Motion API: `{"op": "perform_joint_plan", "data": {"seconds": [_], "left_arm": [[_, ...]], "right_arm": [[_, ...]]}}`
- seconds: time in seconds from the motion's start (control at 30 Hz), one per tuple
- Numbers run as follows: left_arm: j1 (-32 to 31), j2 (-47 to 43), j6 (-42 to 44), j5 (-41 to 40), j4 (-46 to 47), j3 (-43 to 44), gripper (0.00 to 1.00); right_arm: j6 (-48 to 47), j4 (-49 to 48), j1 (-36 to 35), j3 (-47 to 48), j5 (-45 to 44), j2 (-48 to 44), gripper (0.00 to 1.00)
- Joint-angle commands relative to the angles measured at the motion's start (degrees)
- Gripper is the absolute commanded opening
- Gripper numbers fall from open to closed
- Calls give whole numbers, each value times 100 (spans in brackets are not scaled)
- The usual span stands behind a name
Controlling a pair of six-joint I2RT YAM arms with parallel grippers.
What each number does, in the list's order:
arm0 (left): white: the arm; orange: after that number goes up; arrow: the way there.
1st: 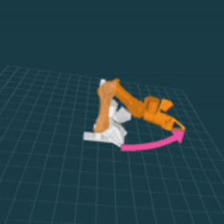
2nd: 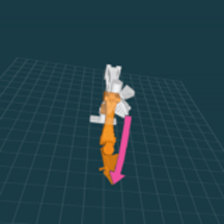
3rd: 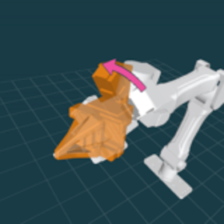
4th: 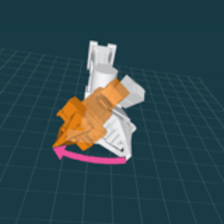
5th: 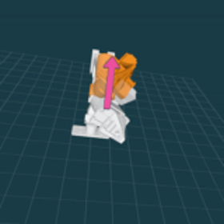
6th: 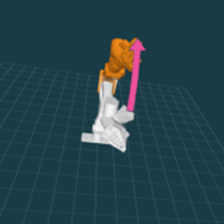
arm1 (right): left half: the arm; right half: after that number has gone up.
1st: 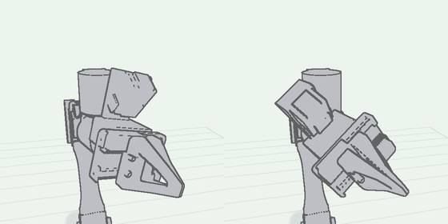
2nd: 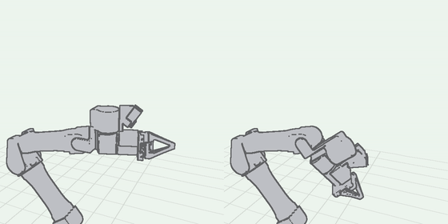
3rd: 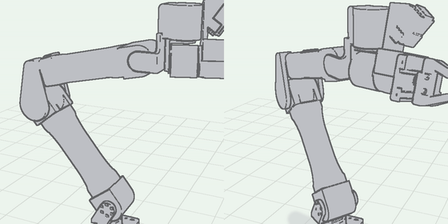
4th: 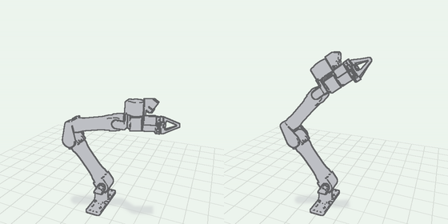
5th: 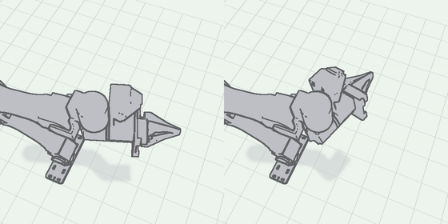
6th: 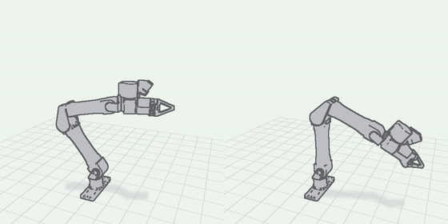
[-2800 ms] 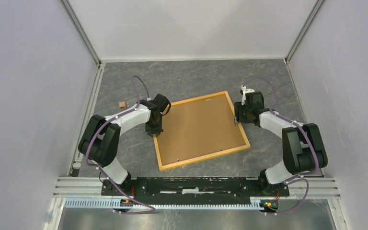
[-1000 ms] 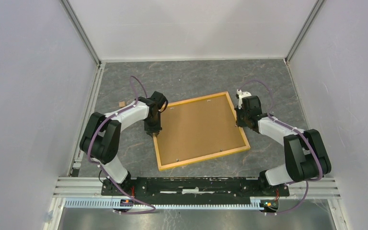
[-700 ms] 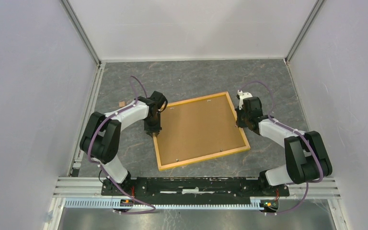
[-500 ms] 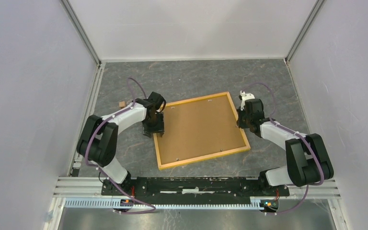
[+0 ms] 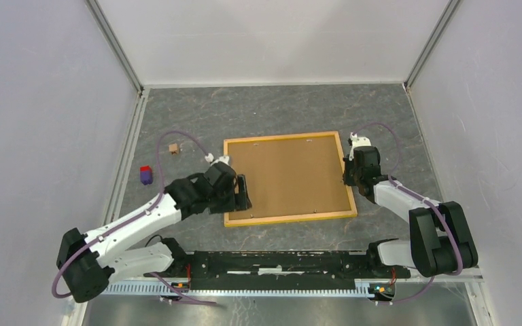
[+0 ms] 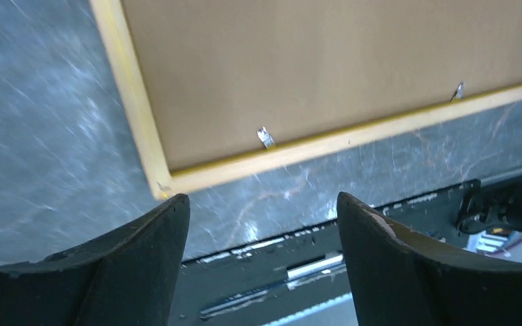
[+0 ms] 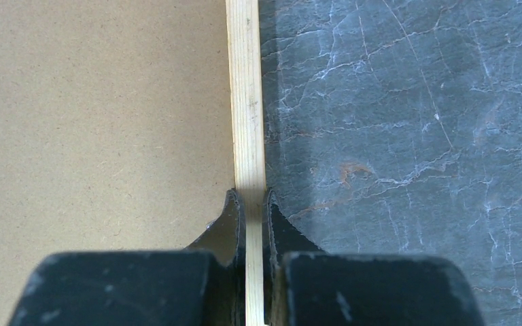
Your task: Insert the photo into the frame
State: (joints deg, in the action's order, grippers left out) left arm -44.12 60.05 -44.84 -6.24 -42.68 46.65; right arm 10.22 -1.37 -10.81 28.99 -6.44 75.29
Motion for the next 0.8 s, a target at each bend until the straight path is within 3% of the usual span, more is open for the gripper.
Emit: {"op": "perform_joint_plan", "data": {"seconds": [0.0, 0.17, 0.33, 0.43, 0.53, 0.77], "left_arm": [[-678, -153, -2229, 99, 787, -766, 84], [-948, 176, -3845, 862, 2481, -1613, 93], [-1024, 1032, -4835, 1286, 2892, -1584, 99], [-1066, 1274, -5812, 976, 2949, -1710, 93], [-1058, 1526, -6458, 527, 2999, -1661, 76], [-657, 2150, -6344, 221, 2617, -1405, 66]], "right_arm": [[85, -189, 46, 43, -195, 91, 0], [45, -167, 51, 79, -42, 180, 0], [12, -137, 47, 105, 48, 175, 0], [15, -145, 52, 115, 105, 164, 0], [-14, -121, 52, 116, 94, 162, 0], [-25, -171, 45, 106, 467, 168, 0]]}}
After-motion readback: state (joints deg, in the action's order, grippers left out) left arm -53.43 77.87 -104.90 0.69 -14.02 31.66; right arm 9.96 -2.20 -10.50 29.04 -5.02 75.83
